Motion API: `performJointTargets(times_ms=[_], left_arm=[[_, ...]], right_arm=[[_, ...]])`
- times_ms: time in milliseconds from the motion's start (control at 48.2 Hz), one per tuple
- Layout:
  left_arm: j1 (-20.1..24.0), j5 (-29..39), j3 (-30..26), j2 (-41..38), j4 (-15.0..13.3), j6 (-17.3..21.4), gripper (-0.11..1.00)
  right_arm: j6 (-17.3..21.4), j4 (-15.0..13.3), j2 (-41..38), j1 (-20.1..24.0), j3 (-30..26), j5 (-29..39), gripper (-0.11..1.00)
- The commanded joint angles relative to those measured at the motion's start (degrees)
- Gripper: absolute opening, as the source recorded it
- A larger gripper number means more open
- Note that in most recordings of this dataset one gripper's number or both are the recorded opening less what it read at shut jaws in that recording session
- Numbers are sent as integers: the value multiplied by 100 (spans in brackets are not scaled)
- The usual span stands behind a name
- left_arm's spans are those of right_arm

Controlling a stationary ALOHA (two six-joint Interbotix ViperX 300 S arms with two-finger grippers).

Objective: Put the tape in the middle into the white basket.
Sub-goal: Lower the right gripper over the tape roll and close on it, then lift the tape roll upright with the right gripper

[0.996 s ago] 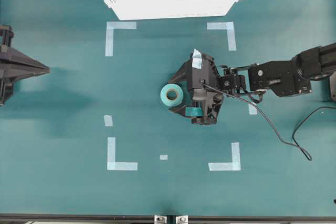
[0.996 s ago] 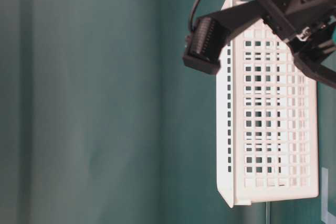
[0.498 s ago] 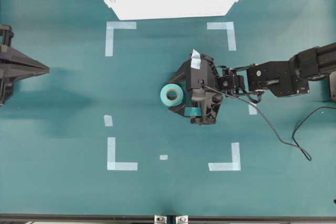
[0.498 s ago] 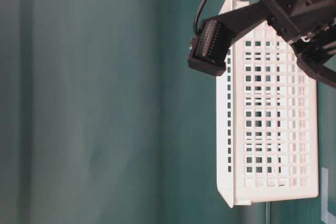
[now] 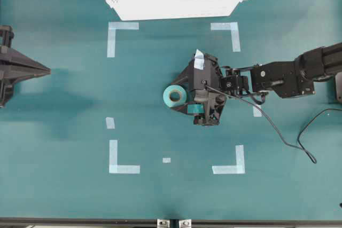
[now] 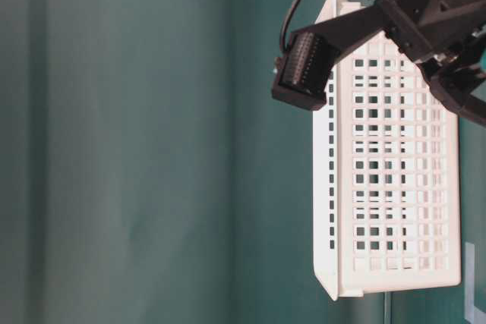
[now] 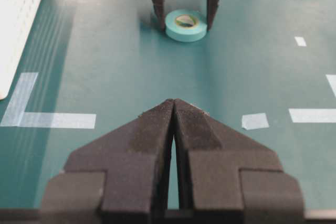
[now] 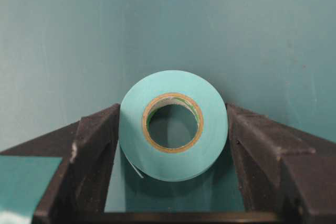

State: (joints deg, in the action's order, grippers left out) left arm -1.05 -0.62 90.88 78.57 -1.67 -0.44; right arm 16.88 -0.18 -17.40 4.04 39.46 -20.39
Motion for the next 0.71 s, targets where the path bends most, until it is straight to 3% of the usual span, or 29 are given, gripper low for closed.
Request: performJointTargets(times_ms=[0,685], left_arm=[[-9,-53,-79,-44,0,-9,-11],[-9,-53,-79,-44,0,-9,-11]], right_arm=[[9,0,176,18,-70,35,68],[-9,-88,1679,44,-62,844,68]])
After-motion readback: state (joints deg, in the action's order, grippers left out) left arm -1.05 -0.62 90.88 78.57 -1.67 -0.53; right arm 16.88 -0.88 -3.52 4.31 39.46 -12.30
